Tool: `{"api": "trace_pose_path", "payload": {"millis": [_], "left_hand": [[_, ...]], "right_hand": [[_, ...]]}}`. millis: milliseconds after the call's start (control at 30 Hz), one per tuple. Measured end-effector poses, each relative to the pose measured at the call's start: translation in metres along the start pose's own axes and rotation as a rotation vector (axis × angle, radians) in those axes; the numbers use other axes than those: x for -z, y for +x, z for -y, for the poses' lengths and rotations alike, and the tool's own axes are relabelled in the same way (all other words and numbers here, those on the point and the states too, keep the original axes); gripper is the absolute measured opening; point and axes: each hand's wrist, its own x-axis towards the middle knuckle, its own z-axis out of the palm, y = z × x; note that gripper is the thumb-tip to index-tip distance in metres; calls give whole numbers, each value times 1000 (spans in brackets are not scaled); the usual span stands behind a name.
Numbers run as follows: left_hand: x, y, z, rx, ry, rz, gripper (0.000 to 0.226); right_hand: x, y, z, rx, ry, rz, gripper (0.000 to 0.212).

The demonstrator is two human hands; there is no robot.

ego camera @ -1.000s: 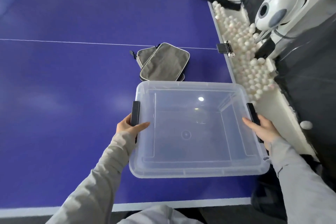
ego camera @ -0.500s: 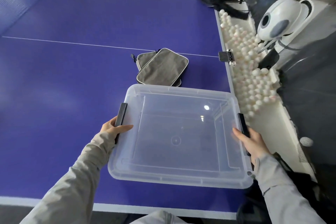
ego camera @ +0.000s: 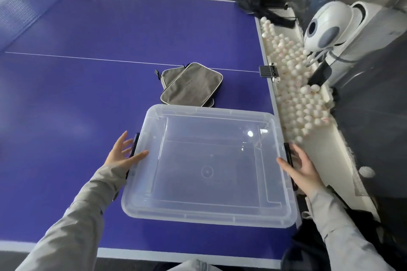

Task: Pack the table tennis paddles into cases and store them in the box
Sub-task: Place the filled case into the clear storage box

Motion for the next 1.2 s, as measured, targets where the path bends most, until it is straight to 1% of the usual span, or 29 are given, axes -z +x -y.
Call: {"api": "trace_pose_path", "payload": {"millis": [100,167,233,367,567,700,733,800,867,933,1067,1200], "left_hand": [[-4,-14,4,-132,278,-84,94],[-10,-25,9,-192,451,-143,87],[-16,-35,12,-177,494,-196,80],[-26,-46,13,-100,459,-149,65],[-29,-55,2,-107,381,-143,65],[-13,-64,-8,-158,303,-165,70],[-6,-62,-12,-151,287,-154,77],[6,-59,-22,-112,181,-131,87],[18,-55,-33,-50,63,-144,88],[32,-47,-42,-14,69,-209,88],[67,-22,-52,0,82,-278,101],[107,13,-57,3,92,-301,92]], "right_hand": [[-3,-11,-4,115,-223,-125,62],[-9,-19,-8,186,-326,-154,58],[-16,-25,-11,212,-398,-147,56],[-23,-30,-10,190,-402,-127,64],[-23,-35,6,213,-368,-153,68],[-19,-31,30,276,-311,-183,65],[-21,-27,38,297,-296,-191,65],[-28,-16,56,333,-259,-198,64],[-42,-5,75,331,-228,-180,64],[-59,5,91,304,-217,-149,61],[-96,24,116,286,-215,-119,58],[-141,41,141,229,-210,-102,59]]}}
